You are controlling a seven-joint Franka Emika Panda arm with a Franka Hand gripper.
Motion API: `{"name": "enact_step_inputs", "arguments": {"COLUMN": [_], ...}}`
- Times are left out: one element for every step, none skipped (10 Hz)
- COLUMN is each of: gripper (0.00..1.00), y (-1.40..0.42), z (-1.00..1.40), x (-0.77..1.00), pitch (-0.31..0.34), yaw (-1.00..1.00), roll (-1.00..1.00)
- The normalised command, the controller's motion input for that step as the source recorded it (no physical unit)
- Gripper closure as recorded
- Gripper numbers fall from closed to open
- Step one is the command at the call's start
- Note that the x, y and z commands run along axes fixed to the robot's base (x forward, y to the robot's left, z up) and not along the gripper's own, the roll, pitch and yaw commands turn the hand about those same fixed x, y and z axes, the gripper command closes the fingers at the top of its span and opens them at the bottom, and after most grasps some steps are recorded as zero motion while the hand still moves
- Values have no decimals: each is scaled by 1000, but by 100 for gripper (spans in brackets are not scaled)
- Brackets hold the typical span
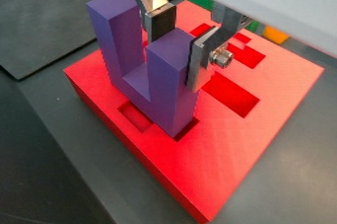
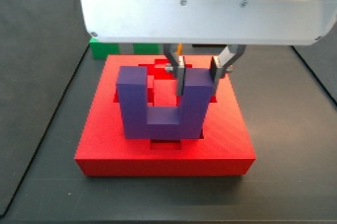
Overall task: Pick up the purple object. Move up. Place the purple object on the fixture. Regrasp the purple object. Move to above the board. Insert the purple object.
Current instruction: Insert the purple object.
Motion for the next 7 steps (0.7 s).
{"name": "enact_step_inputs", "arguments": {"gripper": [100, 100, 100, 100, 100, 100, 100], "y": [0, 0, 66, 0, -3, -3, 0], "z": [-229, -206, -266, -569, -991, -1000, -997], "x": [280, 317, 100, 211, 140, 240, 126], "pitch": [0, 4, 0, 0, -26, 0, 0], "yaw": [0, 0, 0, 14, 0, 0, 0], "roll": [209, 193, 113, 33, -6, -4, -9]}}
